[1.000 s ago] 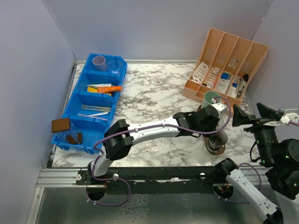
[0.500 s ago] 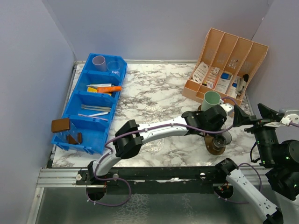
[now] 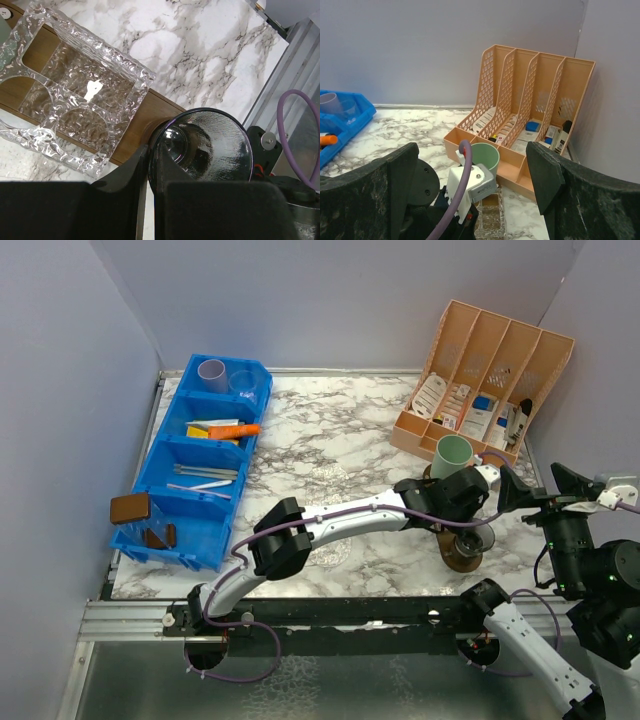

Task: Prepare toiletry sets of a toothbrush and toothpaste on the tray
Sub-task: Place the cup on the tray.

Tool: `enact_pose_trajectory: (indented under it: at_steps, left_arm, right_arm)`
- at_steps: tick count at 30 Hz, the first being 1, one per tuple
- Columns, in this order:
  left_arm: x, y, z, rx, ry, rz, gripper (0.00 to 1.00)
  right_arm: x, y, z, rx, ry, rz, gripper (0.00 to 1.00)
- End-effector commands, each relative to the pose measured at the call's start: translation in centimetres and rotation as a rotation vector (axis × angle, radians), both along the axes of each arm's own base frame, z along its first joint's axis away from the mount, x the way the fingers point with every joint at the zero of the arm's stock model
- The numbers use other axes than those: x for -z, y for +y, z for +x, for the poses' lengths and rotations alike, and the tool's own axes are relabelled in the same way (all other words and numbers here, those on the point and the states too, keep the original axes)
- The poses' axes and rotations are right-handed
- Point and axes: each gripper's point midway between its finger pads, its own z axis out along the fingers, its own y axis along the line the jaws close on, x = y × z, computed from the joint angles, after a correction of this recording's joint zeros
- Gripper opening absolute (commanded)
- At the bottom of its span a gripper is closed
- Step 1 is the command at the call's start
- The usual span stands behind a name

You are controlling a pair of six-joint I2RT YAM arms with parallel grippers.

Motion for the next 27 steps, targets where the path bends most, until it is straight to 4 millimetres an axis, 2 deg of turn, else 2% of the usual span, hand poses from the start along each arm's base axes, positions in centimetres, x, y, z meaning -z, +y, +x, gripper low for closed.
enact_pose_trajectory:
  at_steps: [1,6,10,14,18,22,25,27]
  left_arm:
    - [-3.0,-1.4,0.3,-0.001,-0.048,-0.077,0.00]
    - [-3.0,-1.4,0.3,-0.001,-0.046,-0.076,0.11]
    - [-3.4,-1.4,0.1,0.012,-0.044,-0.084,0.25]
    - [-4.7,-1.1,0.1,0.023,-0.063,-0.098,0.41]
    - [-7.1,0.2,0.4,0.024,-0.066,-0.133,0.51]
    - [-9.4,3.4,0.5,0.013,-0.121,-0.158,0.59]
    - [-10.2,6.9,0.3,0.005,-0.156,-0.190,0.66]
    - [-10.1,9.9,0.8,-0.032,-0.164,-0.197,0.69]
  right_arm:
    - [0.5,-0.5,-0.2,0.024,0.004,-0.010,0.90]
    - [0.8,-0.4,0.0,0.023,0.009,-0.012,0.90]
    - [0.9,-0.3,0.1,0.018,0.013,-0.015,0.90]
    - [0.7,-0.3,0.1,0.019,0.010,-0.011,0.90]
    - [0.2,-0.5,-0.2,0.019,-0.001,0.008,0.90]
    - [-0.9,-1.0,-0.9,0.026,-0.032,0.056,0.91]
    - [-1.6,-1.4,-1.7,0.024,-0.067,0.107,0.92]
    - [-2.0,-1.5,-2.1,0.016,-0.100,0.134,0.92]
